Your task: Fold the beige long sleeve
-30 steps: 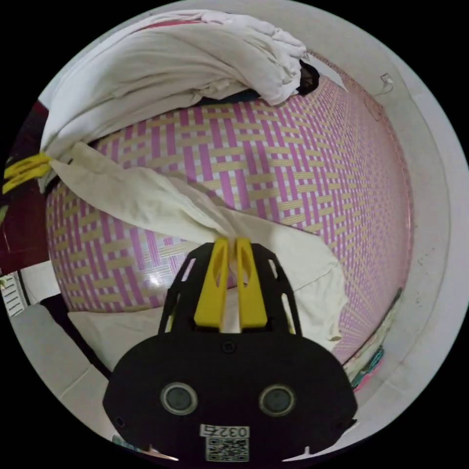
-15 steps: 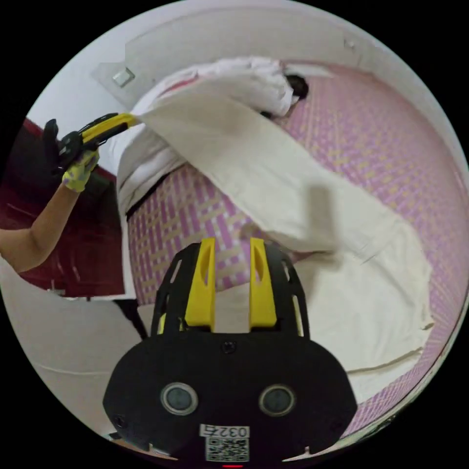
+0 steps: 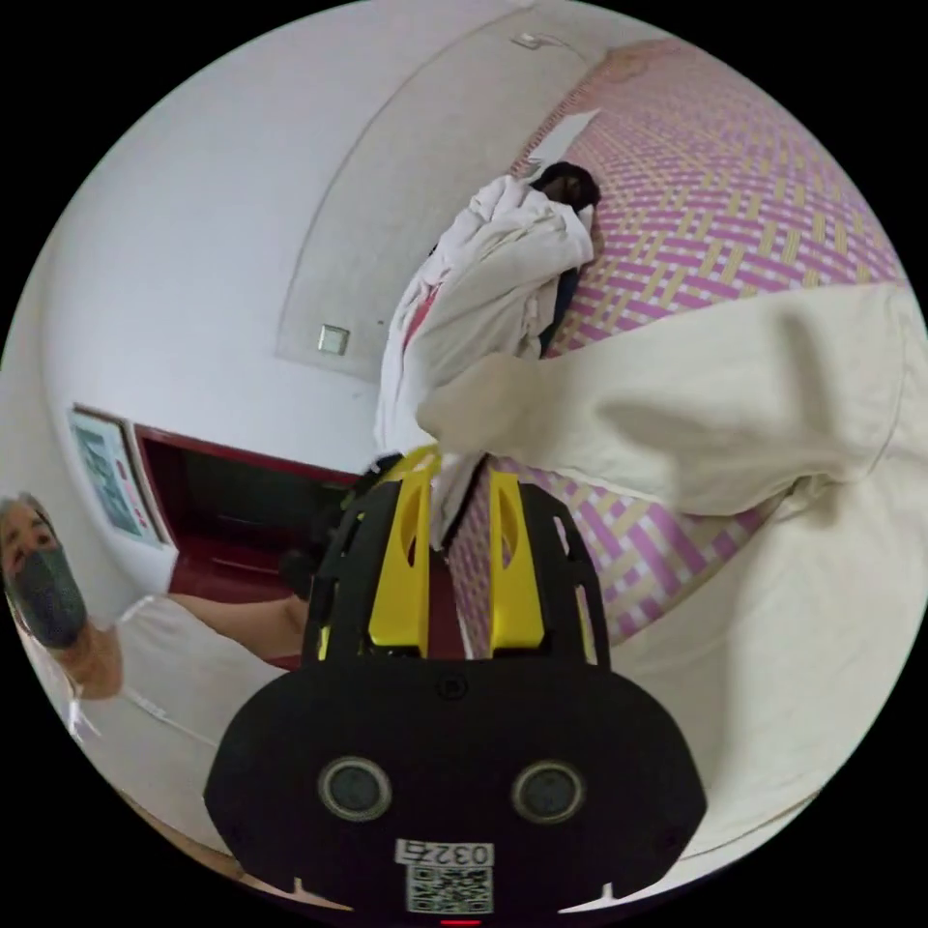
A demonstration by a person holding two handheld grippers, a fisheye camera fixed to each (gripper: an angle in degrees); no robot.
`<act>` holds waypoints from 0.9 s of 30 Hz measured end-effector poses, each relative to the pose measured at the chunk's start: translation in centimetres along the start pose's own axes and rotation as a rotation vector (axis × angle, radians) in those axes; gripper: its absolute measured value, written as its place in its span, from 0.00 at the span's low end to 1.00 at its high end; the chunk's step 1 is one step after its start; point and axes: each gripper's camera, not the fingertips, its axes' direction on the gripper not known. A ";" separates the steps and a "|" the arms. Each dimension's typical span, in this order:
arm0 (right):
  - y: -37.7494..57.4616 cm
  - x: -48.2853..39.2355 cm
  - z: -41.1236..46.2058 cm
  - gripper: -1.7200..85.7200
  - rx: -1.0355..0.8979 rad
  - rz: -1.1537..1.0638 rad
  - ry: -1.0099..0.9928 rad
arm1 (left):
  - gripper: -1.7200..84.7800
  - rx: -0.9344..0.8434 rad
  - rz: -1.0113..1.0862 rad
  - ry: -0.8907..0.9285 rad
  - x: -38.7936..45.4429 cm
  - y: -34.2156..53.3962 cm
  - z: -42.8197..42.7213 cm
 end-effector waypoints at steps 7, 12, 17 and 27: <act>-1.4 4.2 3.8 0.15 -0.160 0.140 0.164 | 0.01 0.090 0.497 -0.119 12.3 -3.2 -0.6; 0.4 7.5 2.9 0.15 -0.055 0.292 0.128 | 0.02 0.089 0.519 -0.126 12.6 -2.5 0.1; -0.8 8.3 5.8 0.15 -0.123 0.290 0.122 | 0.08 0.212 0.466 -0.207 12.9 -0.2 -0.5; -0.9 4.2 7.0 0.12 -0.023 0.160 0.311 | 0.02 -0.108 -0.203 0.284 0.3 5.8 5.1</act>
